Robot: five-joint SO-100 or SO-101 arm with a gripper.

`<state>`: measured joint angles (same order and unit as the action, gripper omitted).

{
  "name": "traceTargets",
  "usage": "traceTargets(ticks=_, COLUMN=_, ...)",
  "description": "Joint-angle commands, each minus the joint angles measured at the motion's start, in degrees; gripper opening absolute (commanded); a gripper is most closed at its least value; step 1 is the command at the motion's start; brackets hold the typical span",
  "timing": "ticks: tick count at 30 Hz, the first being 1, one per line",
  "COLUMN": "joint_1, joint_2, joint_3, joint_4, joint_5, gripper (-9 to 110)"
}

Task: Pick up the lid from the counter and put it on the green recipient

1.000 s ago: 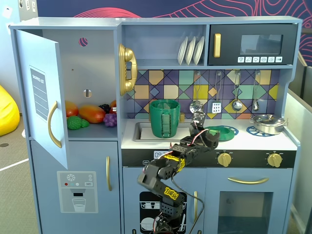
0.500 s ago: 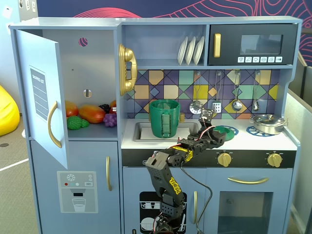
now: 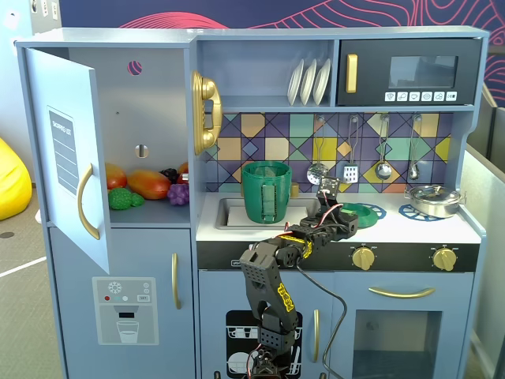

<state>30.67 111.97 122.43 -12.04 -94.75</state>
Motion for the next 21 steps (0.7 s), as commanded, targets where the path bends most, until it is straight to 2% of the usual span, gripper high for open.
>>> traceTargets(ticks=1, joint_1=-0.35, joint_2=2.2, joint_3=-4.57, joint_4=-2.37, joint_5=-0.62, gripper=0)
traceTargets(ticks=13, joint_1=-3.6, joint_2=8.7, joint_3=-23.38, joint_4=13.71, joint_5=-0.97, gripper=0)
traceTargets(ticks=21, joint_1=-10.02, joint_2=9.32, joint_3=-37.0, joint_4=25.4, joint_5=-1.05, gripper=0)
